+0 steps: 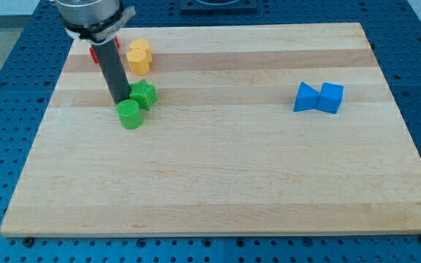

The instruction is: Push the green circle below green star

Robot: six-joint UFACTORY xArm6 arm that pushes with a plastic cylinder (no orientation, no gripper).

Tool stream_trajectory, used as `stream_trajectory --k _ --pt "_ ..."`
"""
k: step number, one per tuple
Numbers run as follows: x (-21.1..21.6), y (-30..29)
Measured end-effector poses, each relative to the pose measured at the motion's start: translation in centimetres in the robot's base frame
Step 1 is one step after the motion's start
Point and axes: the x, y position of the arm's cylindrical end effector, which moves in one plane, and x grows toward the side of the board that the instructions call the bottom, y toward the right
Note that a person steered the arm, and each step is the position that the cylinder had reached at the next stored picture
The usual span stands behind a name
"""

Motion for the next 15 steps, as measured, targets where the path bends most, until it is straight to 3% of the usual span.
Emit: stream_trajectory --k 3,6,8,11,13,15 --pt "0.0 -0.7" --pt "6.8 -1.1" --pt "6.9 -0.8" --pt "1.1 0.4" --pt "3.9 0.2" --pt "3.4 5.6"
